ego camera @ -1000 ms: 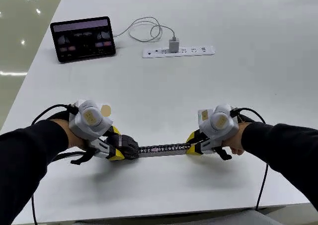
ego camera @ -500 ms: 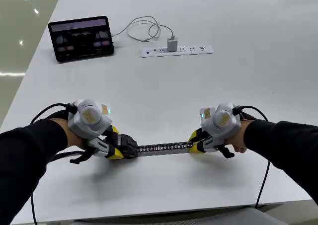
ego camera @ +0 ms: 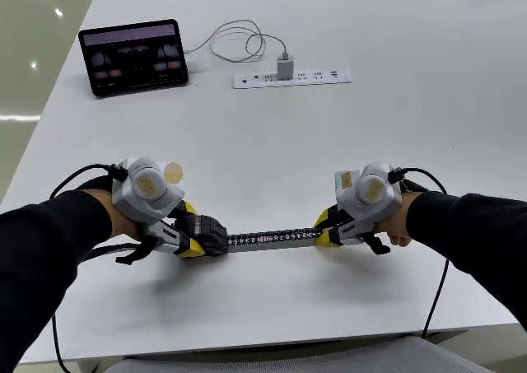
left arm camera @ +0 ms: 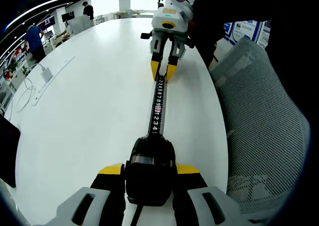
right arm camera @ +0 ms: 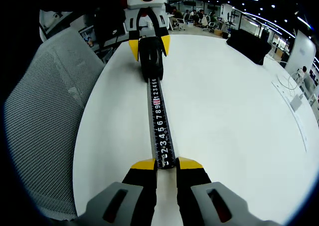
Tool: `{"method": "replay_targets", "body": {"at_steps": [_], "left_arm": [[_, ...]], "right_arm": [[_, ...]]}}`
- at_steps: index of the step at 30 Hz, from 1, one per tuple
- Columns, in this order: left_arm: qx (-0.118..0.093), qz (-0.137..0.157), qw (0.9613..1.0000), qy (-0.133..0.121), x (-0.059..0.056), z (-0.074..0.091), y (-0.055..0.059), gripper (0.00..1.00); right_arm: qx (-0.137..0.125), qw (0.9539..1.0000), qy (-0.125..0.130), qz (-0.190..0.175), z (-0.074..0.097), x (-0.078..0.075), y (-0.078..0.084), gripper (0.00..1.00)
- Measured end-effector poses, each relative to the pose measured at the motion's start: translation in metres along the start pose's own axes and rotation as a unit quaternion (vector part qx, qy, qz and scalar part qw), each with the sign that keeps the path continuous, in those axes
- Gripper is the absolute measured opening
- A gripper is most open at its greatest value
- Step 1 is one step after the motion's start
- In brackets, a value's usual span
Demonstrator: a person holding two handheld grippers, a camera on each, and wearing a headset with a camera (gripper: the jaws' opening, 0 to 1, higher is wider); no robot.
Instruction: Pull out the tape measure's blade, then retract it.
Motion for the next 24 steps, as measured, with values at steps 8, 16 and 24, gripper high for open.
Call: {"method": "replay_targets", "body": {"at_steps": [8,16,24], "left_arm": [[0.000,0.002,1.0000,0.000,0.0000,0.0000,0.0002,0.33],[0.000,0.003,1.0000,-0.001,0.0000,-0.0002,0.0006,0.33],[-0.001,0.003,1.0000,0.001,0.0007,-0.0003,0.0008,0.33]], "right_arm": [[0.002,1.0000,0.002,-0.003,0.0020,-0.0003,0.0023,0.09],[0.004,1.0000,0.002,-0.004,0.0041,-0.0004,0.0048,0.09],[0.006,1.0000,0.003,-0.006,0.0062,-0.0003,0.0075,0.09]]}}
Point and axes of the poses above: the centre of the closed fingertips' face, and the gripper's own axes: z roughly backward along the fingers, x roughly to its left, y roughly out of its underside, the point moved 9 cm from there along z, roughly backward along the fingers, and after that the axes turned 4 degrees about z, right-handed, at the moved point
